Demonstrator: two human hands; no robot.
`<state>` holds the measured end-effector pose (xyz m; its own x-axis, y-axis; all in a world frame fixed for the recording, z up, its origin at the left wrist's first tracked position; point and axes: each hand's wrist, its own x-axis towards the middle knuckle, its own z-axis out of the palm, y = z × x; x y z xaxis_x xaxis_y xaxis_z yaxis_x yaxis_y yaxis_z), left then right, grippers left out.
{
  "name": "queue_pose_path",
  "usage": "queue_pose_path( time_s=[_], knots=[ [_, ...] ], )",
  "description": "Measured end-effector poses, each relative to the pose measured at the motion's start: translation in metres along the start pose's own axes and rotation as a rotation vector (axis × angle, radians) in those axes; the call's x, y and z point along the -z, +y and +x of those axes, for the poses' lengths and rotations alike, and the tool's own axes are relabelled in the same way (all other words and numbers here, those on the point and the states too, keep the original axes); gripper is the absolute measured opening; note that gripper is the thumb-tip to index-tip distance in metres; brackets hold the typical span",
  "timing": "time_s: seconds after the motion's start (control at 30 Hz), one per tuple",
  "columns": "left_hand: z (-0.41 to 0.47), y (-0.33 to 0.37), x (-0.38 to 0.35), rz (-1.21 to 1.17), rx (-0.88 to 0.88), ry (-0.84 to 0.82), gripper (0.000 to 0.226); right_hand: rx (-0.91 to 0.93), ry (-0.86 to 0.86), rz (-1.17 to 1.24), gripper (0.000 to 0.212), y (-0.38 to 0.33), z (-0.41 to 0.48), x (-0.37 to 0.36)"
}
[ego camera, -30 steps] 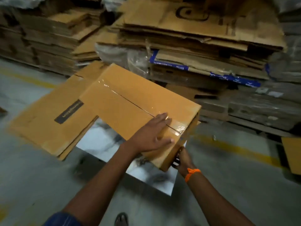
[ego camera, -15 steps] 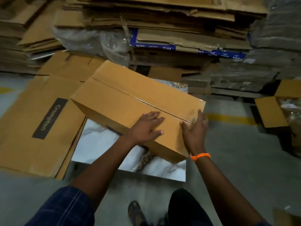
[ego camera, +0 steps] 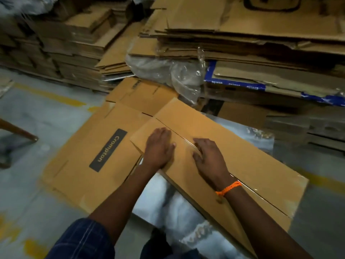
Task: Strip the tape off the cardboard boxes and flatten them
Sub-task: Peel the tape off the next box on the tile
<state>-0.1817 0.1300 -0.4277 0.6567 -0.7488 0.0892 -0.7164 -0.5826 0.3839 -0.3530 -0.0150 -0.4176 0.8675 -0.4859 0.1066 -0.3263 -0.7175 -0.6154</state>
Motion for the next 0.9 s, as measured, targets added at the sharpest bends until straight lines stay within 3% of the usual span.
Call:
queue_pose_path(
  time_s=[0.1,0.2,0.27,0.33,0.5,0.57,0.7,0.9],
  knots=[
    [0.035,-0.071,0.032,-0.086,0.293,-0.066,0.062,0.010,0.002,0.022,0.050,-0.020,0.027,-0.021],
    [0.064,-0.108,0.059,-0.478,0.483,-0.380,0.054,0.045,0.046,-0.057,0.047,-0.039,0.061,-0.047],
    [0.073,-0.117,0.068,-0.719,0.474,-0.572,0.039,0.014,0.039,-0.113,0.047,-0.054,0.084,-0.066],
    [0.083,-0.127,0.066,-0.886,0.414,-0.649,0.029,-0.005,0.018,-0.149,0.050,-0.069,0.107,-0.082],
    [0.106,-0.148,0.035,-1.266,0.372,-0.768,0.043,-0.040,0.030,-0.224,0.051,-0.082,0.141,-0.099],
    [0.111,-0.148,0.028,-1.302,0.438,-0.779,0.035,-0.085,0.045,-0.202,0.054,-0.083,0.141,-0.098],
    [0.125,-0.135,0.025,-1.133,0.520,-0.766,0.033,-0.192,0.143,-0.099,0.061,-0.084,0.136,-0.098],
    [0.133,-0.131,0.017,-1.205,0.579,-0.584,0.006,-0.248,0.208,-0.101,0.062,-0.088,0.134,-0.097]
  ],
)
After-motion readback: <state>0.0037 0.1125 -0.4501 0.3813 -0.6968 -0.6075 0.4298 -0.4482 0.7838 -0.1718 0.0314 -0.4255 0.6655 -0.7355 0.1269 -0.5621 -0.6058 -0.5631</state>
